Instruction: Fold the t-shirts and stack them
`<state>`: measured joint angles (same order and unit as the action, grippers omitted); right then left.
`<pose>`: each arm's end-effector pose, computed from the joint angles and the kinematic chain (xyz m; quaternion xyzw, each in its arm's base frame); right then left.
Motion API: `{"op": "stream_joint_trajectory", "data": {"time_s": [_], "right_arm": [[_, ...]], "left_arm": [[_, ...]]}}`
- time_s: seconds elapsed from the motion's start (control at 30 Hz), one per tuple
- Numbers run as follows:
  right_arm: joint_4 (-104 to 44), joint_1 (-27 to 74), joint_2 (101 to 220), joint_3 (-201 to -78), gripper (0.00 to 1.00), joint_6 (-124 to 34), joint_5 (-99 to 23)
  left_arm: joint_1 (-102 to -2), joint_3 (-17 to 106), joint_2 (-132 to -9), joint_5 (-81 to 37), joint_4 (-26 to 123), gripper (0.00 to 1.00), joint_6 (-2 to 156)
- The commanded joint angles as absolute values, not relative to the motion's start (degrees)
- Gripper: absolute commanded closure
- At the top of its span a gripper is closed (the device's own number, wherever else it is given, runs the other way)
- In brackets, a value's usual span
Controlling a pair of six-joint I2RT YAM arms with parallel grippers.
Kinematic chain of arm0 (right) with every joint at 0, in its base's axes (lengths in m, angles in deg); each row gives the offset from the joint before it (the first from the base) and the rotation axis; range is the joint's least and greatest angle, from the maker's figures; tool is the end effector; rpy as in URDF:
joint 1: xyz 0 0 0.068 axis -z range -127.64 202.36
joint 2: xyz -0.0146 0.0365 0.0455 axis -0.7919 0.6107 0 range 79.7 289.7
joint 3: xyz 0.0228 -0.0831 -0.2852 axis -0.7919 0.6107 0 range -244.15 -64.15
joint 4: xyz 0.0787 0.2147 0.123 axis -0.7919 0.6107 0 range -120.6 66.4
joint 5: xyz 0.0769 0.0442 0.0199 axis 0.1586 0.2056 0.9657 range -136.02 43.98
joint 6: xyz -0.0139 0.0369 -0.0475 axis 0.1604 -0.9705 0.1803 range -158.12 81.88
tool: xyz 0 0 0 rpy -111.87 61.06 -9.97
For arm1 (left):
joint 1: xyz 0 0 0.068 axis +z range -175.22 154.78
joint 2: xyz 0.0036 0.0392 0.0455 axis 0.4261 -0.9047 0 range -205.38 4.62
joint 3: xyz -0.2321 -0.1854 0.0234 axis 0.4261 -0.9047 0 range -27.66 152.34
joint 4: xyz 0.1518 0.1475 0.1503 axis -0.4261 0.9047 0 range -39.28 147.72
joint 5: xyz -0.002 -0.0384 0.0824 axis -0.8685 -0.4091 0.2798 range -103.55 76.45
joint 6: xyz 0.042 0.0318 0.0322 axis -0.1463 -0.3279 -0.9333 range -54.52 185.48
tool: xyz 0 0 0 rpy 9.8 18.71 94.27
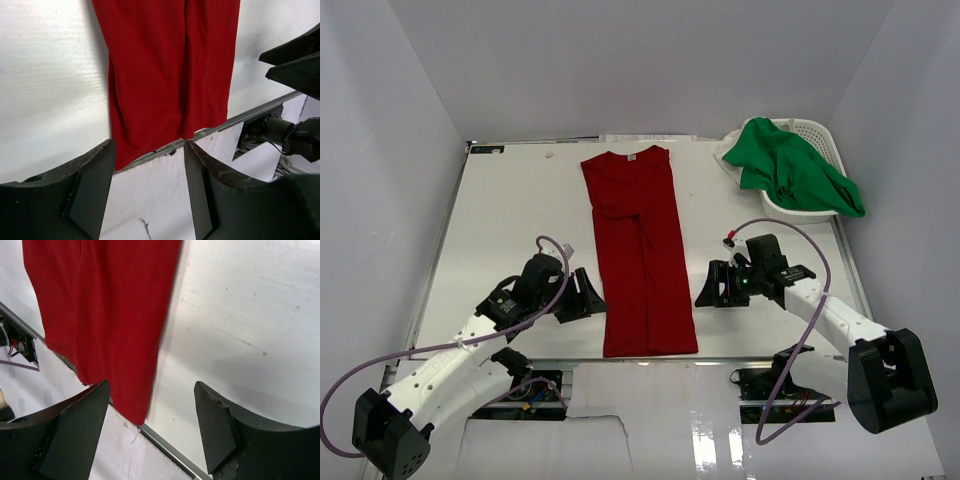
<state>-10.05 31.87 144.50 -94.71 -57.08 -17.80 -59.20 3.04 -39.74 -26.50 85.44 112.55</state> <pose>0.1775 0.0898 0.1947 -0.0860 0.9233 0.3178 0.1977 0.1122 -0.0883 0.2278 -0.0660 0.9274 -0.3094 0.1998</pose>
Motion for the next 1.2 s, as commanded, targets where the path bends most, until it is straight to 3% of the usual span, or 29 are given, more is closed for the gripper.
{"op": "stream_joint_trajectory", "data": {"time_s": [0.0, 0.5, 0.87, 1.17], "right_arm": [[-11.18, 31.53, 141.49, -91.15, 0.26, -59.56, -16.50], [-21.28, 24.86, 133.84, -77.07, 0.29, -70.89, -10.78], [-19.53, 19.67, 127.08, -73.38, 0.32, -76.79, -12.10], [-25.14, 17.47, 129.18, -71.18, 0.44, -79.51, -12.10]], "left_arm": [[-60.11, 1.09, -38.18, -29.19, 83.15, 0.34, 115.31], [-68.37, -8.32, -36.07, -28.67, 77.44, 0.34, 125.16], [-72.59, -10.96, -33.61, -27.52, 78.75, 0.34, 130.08], [-73.91, -12.01, -34.58, -26.30, 78.75, 0.34, 130.87]]}}
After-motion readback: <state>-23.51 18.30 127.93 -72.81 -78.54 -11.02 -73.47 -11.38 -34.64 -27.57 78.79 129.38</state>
